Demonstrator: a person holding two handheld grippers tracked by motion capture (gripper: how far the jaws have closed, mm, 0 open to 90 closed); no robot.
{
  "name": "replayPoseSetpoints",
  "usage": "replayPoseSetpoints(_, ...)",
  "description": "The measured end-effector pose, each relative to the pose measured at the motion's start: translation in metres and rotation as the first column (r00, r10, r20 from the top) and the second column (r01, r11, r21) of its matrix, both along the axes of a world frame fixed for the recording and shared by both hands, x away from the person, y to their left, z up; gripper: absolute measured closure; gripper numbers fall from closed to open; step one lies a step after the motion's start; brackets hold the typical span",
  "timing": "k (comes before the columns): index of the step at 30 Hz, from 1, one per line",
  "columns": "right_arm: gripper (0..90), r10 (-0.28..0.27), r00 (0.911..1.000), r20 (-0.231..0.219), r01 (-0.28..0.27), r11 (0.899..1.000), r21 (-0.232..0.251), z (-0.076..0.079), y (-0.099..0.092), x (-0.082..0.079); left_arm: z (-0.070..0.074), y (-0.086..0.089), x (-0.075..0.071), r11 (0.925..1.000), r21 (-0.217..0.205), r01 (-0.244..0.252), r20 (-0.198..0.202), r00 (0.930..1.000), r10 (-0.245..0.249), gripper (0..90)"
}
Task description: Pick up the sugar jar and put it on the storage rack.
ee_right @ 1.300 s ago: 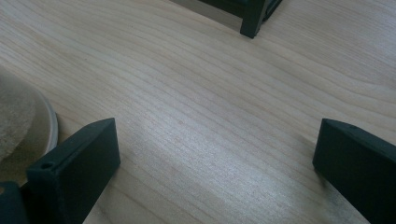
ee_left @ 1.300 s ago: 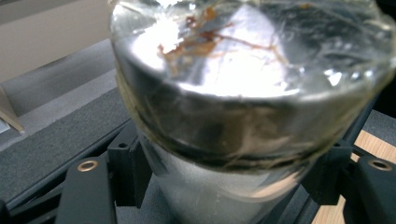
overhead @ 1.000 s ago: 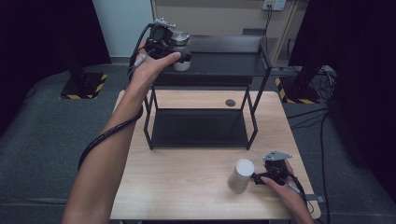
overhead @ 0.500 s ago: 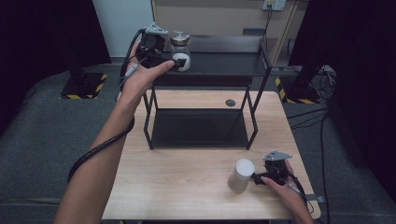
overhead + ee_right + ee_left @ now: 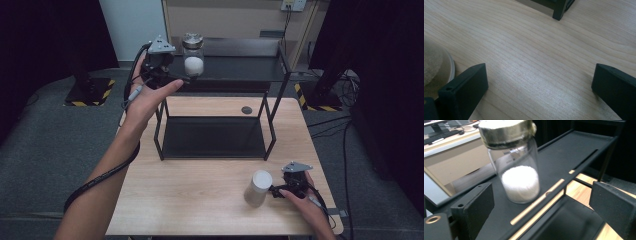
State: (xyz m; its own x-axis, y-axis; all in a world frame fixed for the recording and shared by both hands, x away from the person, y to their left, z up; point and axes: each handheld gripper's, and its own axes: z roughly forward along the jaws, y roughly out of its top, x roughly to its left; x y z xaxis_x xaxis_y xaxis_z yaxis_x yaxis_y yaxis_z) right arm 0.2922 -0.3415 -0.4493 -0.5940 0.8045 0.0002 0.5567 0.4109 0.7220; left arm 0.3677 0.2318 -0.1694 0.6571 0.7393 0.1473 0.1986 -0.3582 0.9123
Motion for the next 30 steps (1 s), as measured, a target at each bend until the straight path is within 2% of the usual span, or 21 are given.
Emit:
replayPoseSetpoints(6, 1.0, -0.001, 1.0, -0.002, 0.001, 1.0, -0.001, 0.0, 0.0, 0.0, -0.014, 0.005, -0.01, 0.999, 0.021, 0.039, 0.01, 0.9992, -0.04, 5.4)
replayPoseSetpoints(11, 1.0, -0.001, 1.0, -0.002, 0.001, 1.0, -0.001, 0.0, 0.0, 0.0, -0.026, 0.006, -0.011, 0.996, 0.031, 0.084, 0.003, 0.9964, -0.084, 5.3)
replayPoseSetpoints(17, 1.0, -0.002, 1.0, -0.001, 0.002, 1.0, -0.001, 0.0, 0.0, 0.0, -0.042, 0.002, -0.009, 0.9862, 0.061, 0.154, -0.016, 0.9881, -0.153, 5.4)
replayPoseSetpoints(19, 1.0, -0.004, 1.0, -0.001, 0.004, 1.0, -0.002, 0.0, 0.001, 0.0, -0.052, 0.003, -0.005, 0.983, 0.034, 0.18, -0.034, 0.9832, -0.179, 5.4)
replayPoseSetpoints(23, 1.0, -0.004, 1.0, 0.0, 0.004, 1.0, -0.002, 0.0, 0.001, -0.001, -0.077, 0.007, 0.001, 0.979, 0.007, 0.204, -0.058, 0.9775, -0.203, 6.3)
replayPoseSetpoints(25, 1.0, -0.004, 1.0, 0.001, 0.004, 1.0, -0.003, 0.0, 0.001, -0.001, -0.088, 0.007, 0.001, 0.9798, 0.002, 0.2, -0.065, 0.9778, -0.199, 6.0)
replayPoseSetpoints(30, 1.0, -0.005, 1.0, 0.0, 0.005, 1.0, -0.002, 0.0, 0.001, -0.001, -0.117, 0.007, 0.001, 0.9752, 0.005, 0.221, -0.083, 0.9719, -0.22, 5.6)
